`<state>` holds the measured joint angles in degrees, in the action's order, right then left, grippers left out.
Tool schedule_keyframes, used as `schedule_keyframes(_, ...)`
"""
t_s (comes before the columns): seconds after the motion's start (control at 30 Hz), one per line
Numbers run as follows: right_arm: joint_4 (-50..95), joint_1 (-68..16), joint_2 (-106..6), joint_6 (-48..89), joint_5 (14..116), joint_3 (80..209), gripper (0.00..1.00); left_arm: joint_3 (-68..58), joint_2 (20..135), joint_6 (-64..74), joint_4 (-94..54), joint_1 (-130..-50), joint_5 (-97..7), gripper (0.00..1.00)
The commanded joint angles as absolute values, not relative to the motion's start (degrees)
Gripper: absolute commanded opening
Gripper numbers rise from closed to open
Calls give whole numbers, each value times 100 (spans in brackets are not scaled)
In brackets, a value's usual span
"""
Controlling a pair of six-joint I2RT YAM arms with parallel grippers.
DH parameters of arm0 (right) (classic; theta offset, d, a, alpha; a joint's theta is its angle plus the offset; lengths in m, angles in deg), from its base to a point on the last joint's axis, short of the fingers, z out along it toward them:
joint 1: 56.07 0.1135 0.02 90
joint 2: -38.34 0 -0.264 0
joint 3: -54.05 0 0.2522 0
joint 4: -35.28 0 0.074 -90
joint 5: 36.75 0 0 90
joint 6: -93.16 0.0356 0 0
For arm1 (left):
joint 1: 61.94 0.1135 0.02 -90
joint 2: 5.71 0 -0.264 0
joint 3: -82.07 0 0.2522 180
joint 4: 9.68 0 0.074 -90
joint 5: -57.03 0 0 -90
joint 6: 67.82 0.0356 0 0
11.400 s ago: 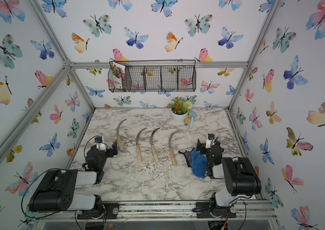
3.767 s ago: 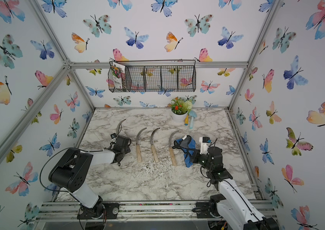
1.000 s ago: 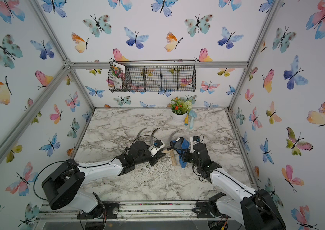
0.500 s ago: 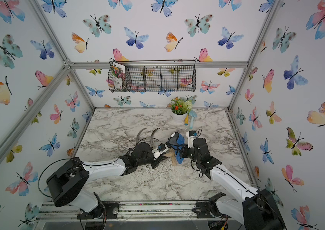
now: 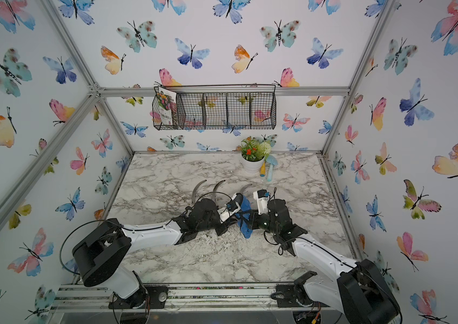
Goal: Wipe small sickles with rags
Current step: Wipe the small sickle.
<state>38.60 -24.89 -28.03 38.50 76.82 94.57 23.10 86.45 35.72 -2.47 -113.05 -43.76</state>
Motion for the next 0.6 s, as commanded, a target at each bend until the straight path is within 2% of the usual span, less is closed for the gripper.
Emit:
schedule_keyframes(0.0,3893,-2484,-2985,3759,7342,9353,2,2282,8507,3525,-275,-11327,-4331,0)
schedule_keyframes(0.1,3374,-2537,-2906,3692,6104,9419,2,2363,8392,3477,-277,-11327,-4331,0)
schedule_keyframes(0.17,3216,-2622,-2829,3668,5680,9402,2,2481,8291,3442,-212,-11325,-4276,0)
schedule_keyframes(0.27,3187,-2702,-2842,3650,5743,9422,2,2694,8127,3425,-40,-11327,-4290,0)
schedule_keyframes(0.4,3389,-2662,-3197,3694,6542,9531,2,3058,8014,3374,533,-11496,-3893,0)
schedule_keyframes(0.47,3608,-2455,-3408,3745,6906,9531,2,3131,8040,3492,713,-11696,-3639,0)
schedule_keyframes(0.57,3758,-1936,-3340,3938,6661,9476,2,2765,8072,3178,276,-11775,-3723,0)
